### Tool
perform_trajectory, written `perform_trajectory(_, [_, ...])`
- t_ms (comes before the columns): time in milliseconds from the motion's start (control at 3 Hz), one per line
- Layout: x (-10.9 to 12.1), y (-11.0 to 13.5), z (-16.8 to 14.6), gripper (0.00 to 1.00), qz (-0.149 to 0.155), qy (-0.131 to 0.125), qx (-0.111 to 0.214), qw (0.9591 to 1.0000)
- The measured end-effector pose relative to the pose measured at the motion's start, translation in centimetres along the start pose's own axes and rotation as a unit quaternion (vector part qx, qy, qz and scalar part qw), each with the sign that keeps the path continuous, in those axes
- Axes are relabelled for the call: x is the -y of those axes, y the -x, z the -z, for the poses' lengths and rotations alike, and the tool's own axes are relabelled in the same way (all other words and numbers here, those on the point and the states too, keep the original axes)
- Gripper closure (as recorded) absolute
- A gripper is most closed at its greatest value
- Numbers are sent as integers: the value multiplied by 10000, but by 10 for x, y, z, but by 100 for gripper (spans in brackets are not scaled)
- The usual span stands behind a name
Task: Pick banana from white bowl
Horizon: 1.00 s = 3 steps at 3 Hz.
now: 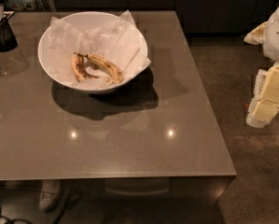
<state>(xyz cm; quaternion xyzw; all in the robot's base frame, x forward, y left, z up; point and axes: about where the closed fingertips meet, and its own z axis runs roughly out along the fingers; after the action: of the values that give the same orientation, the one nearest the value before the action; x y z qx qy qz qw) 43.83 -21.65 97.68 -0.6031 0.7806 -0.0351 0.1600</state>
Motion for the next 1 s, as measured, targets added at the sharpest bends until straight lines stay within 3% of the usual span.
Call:
perform_trajectory(333, [1,1,1,0,-8,-12,2,10000])
perform_trajectory(667, [15,13,-1,0,-298,133,-128,9994])
perform_trajectory(1000, [75,76,-35,0,-412,516,-118,9978])
